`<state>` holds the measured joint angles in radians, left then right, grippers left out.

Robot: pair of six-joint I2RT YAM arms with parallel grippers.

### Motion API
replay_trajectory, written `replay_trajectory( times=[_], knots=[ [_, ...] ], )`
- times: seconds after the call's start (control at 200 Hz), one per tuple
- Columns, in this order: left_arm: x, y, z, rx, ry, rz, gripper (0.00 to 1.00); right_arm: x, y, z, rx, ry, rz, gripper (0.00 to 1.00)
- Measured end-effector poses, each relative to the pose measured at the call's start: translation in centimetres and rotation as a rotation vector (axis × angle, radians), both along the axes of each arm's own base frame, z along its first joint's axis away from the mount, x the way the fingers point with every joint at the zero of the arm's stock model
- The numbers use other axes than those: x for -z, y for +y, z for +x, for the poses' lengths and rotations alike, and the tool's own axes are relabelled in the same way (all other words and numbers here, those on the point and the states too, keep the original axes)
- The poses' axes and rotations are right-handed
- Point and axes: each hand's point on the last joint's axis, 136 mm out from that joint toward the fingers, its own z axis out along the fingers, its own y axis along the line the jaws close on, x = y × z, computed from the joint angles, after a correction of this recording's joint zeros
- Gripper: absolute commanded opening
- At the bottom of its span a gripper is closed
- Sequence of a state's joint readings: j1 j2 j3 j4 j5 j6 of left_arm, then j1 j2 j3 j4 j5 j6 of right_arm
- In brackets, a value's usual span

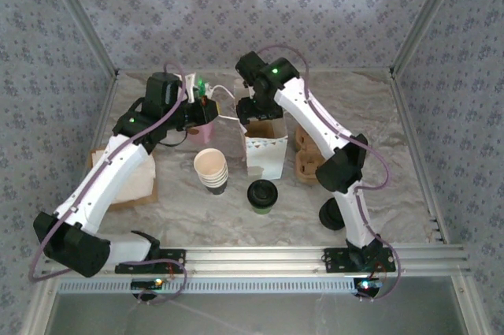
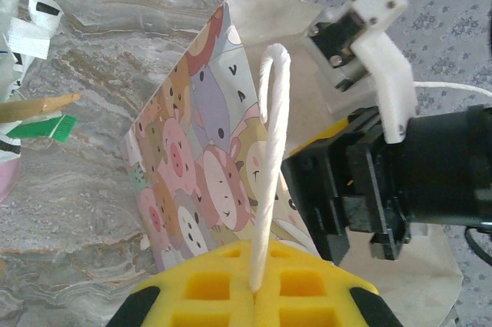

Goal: Pack the takeout coffee

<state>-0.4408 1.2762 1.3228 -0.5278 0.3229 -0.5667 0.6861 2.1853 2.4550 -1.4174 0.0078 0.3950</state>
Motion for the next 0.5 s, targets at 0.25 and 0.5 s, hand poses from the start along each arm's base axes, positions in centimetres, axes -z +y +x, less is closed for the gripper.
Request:
replay_trajectory(
  times=[0.25,0.5],
  knots=[
    [0.0,0.3,0.2,-0.019,-0.004,0.012,0.07,-4.1,0.2,-0.7,-0.014,-0.061,0.092,0.77],
    [0.4,0.7,0.2,-0.038,0.006,0.030,0.08,-8.2,0.0,-1.8,-0.028,-0.126,0.178,0.77]
  ],
)
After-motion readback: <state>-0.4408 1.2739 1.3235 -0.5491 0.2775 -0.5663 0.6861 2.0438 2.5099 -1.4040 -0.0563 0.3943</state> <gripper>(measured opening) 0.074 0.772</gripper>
